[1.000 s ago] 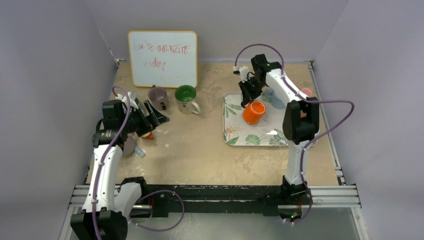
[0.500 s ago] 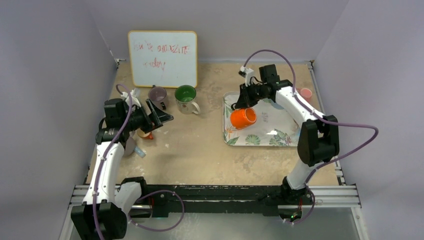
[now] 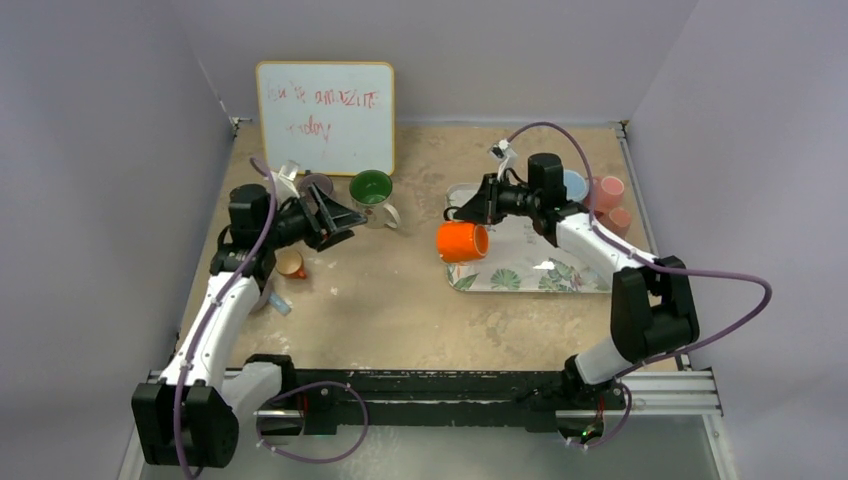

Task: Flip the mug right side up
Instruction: Turn over the cup on the tray.

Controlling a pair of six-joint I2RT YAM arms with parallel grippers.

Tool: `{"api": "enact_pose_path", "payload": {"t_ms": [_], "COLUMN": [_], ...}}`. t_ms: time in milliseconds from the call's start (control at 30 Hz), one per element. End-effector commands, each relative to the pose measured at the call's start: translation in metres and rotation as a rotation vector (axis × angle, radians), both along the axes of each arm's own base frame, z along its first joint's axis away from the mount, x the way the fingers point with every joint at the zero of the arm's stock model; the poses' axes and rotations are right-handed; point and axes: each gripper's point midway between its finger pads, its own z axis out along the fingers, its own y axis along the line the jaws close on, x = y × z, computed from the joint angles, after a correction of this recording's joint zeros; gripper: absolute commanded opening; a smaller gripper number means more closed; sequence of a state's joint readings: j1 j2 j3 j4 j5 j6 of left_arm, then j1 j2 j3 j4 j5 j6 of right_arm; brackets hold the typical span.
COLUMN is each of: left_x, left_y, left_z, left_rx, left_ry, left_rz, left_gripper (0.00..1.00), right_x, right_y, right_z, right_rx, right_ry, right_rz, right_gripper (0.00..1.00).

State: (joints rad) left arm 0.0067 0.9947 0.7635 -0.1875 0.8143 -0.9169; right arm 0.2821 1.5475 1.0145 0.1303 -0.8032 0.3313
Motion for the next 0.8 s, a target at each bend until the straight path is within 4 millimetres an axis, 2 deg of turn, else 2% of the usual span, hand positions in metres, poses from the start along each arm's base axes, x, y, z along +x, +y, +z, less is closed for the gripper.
{"api": "enact_pose_path", "payload": {"t_ms": [0,167,333,567,767], "left_x": [0.013,0.031,0.044,0.039,0.037], "left_y": [-0.026,-0.042,-0.061,-0.098,-0.113], "left_z": [0.012,0.021,0.03,0.032,0.029], "left_rx": [-0.031,-0.102,-0.169,-0.189,-0.2], "left_ry": [-0.059,-0.099,-0.137,-0.195,-0.2], "left_rz": [-0.031,-0.066,-0.103,-0.208,-0.252], "left_gripper": [0.73,0.71,0.68,0.68,0.65], "right_x": [-0.011,-0.025,-0.038,-0.052,-0.058], "right_y": [0.019,0.025,0.033,0.045,0.053], "right_z": [0.062,0.081,0.091,0.101,0.106], "right_rx": [0.22,0.334,0.418,0.496,0.554], "right_ry": [-0.092,-0.107,-0.097,-0.079,-0.064], "right_rz": [0.048,0.09,0.121,0.165,0.19], "right_gripper": [0.0,0.0,0.0,0.0,0.0]}}
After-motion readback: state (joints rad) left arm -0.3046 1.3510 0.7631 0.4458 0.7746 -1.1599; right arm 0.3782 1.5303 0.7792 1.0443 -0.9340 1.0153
